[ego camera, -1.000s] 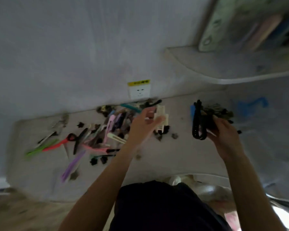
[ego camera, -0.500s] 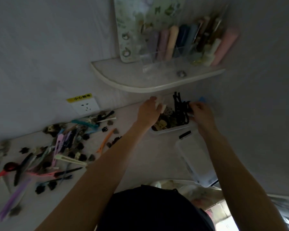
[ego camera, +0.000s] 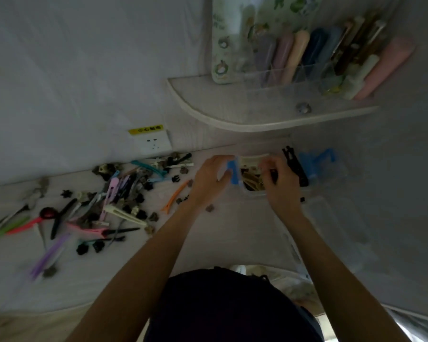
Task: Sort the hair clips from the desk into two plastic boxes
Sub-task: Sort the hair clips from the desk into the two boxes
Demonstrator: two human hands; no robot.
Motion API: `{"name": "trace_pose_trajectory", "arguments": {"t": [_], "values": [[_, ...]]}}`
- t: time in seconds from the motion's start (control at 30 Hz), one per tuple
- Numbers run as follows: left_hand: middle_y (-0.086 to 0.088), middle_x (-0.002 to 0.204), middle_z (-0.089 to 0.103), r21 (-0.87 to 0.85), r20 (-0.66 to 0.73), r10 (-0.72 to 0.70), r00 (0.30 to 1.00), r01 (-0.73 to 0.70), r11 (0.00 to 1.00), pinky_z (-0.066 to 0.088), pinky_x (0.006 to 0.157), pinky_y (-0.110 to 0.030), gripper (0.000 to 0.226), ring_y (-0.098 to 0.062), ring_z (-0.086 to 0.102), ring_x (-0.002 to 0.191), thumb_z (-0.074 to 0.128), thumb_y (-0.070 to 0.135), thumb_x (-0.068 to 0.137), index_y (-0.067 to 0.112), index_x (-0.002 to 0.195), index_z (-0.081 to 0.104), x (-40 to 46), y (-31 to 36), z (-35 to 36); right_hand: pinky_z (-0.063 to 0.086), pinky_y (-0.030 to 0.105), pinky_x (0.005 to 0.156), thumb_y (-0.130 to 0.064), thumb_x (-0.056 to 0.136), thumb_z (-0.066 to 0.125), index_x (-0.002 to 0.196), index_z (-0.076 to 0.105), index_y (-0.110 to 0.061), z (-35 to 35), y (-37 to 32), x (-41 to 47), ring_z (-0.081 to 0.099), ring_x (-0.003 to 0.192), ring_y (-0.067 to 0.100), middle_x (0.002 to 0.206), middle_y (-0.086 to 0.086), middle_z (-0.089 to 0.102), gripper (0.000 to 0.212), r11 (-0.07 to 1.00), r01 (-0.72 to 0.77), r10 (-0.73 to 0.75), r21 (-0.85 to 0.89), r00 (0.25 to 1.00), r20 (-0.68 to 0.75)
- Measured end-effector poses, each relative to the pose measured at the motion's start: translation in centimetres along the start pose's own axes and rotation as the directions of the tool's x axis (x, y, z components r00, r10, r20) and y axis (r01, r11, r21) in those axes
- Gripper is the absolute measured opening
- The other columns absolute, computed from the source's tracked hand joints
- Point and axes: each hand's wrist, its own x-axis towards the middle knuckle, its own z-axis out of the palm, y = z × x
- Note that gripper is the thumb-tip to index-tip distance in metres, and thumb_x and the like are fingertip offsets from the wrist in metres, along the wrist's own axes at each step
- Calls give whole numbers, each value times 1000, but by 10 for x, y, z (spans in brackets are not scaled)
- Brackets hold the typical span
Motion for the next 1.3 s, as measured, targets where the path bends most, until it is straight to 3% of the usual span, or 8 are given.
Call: {"name": "trace_pose_trajectory", "arguments": {"t": [0.13,0.3,0.5,0.6,0.87,1.07,1.17,1.3], "values": [[4,112,66,-115,-247,-136,960,110,987,47,83,-19,27,0,58,95,49,25,93,19,117,60,-46,-36,-54,47,31,79,-13,92,50,107,59,-12,55,-30,-18,60,93,21,103,7,67,17,978,206,-190,-44,954,234],[-1,106,70,-45,-473,-379,795,408,912,48,79,-22,25,-16,65,95,53,27,90,17,110,64,-124,-102,-129,38,28,86,-13,91,49,115,57,-12,132,-71,-38,51,107,25,113,9,60,25,915,400,-294,-59,758,583],[-24,117,58,229,-449,-548,706,683,693,37,95,-45,54,-41,50,110,71,13,75,3,124,52,-201,-175,-196,13,48,116,-36,90,51,145,23,-24,226,-103,-61,10,143,31,155,8,17,62,700,709,-308,-91,414,857],[-22,124,53,244,-394,-643,657,749,616,35,98,-46,64,-40,46,116,72,19,73,6,130,46,-229,-203,-209,0,51,116,-42,91,49,145,19,-31,263,-108,-80,-5,145,26,158,3,4,63,647,758,-284,-81,338,897],[-7,110,60,55,-300,-672,677,716,696,47,77,-33,40,-26,64,92,67,13,77,15,115,58,-223,-229,-221,17,51,114,-10,83,56,125,54,-25,292,-116,-83,18,143,28,153,3,27,45,685,717,-329,-129,463,823],[-11,110,55,-26,-462,-553,693,613,790,43,83,-34,58,-25,51,99,77,36,71,7,116,52,-197,-233,-238,45,44,91,-24,75,65,108,59,-14,297,-122,-81,53,109,37,118,14,58,35,727,633,-299,-268,643,705],[-16,120,50,50,-372,-545,751,603,796,41,92,-37,63,-30,47,111,72,36,75,9,126,47,-181,-245,-248,46,39,79,-20,71,75,103,57,-6,295,-124,-84,55,91,36,98,17,60,39,703,567,-181,-430,726,663],[-18,125,50,146,-282,-549,787,601,786,38,95,-38,56,-34,45,115,66,31,81,9,130,47,-173,-254,-251,43,36,78,-15,84,60,108,53,-10,294,-135,-82,55,98,30,105,12,61,26,698,496,-71,-517,766,639]]}}
